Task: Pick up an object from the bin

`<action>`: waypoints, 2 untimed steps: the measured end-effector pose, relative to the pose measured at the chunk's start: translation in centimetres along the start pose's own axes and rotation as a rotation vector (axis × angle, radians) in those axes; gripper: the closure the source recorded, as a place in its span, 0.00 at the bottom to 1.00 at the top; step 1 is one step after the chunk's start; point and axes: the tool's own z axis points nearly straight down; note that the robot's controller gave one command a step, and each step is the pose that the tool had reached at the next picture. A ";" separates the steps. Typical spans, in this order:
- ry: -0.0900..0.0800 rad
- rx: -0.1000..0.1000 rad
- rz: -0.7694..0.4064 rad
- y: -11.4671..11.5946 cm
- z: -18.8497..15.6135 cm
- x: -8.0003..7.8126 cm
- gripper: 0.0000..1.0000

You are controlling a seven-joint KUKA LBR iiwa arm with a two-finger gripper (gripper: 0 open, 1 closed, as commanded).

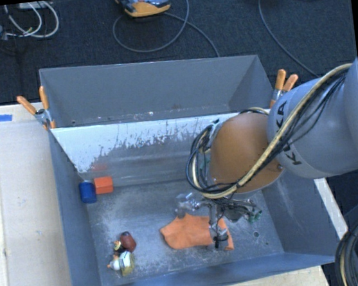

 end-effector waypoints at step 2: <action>0.006 -0.003 -0.016 3.8 1.7 1.9 1.00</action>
Offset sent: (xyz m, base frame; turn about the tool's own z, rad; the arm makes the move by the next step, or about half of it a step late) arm 0.0000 0.0000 0.0000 0.0000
